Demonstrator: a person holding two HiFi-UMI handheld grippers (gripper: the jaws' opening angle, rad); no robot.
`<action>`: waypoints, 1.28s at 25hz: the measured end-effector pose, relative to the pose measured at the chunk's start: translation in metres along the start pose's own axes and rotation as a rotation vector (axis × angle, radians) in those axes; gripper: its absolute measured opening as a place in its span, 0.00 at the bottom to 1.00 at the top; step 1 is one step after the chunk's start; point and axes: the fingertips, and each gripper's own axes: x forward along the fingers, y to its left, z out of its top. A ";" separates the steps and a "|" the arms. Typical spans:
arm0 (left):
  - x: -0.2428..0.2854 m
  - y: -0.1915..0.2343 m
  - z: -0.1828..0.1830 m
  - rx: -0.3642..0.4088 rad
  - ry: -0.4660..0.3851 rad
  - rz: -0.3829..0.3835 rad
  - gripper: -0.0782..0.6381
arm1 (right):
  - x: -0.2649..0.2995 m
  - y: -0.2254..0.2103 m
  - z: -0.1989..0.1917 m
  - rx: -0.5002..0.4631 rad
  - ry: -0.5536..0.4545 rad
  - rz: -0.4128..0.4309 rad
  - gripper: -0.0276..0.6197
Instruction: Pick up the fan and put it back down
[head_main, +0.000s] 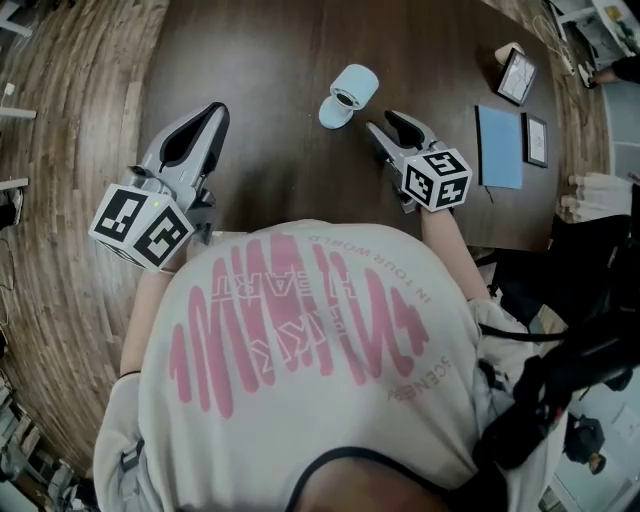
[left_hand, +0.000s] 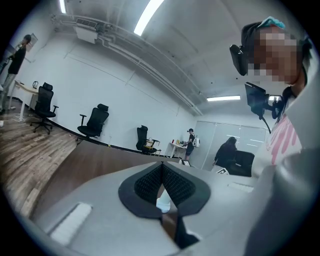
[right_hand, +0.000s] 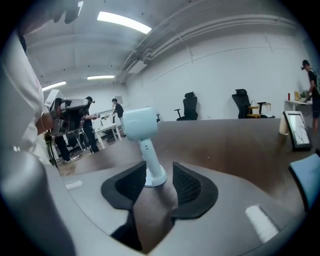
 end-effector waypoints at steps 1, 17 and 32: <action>0.002 -0.001 -0.001 0.001 -0.003 -0.011 0.14 | -0.008 -0.004 0.005 0.020 -0.031 -0.017 0.28; 0.049 -0.028 0.002 0.034 0.003 -0.171 0.14 | -0.076 0.015 0.112 0.024 -0.406 -0.012 0.05; 0.051 -0.025 -0.008 0.026 0.000 -0.164 0.14 | -0.079 0.021 0.109 0.005 -0.404 0.009 0.05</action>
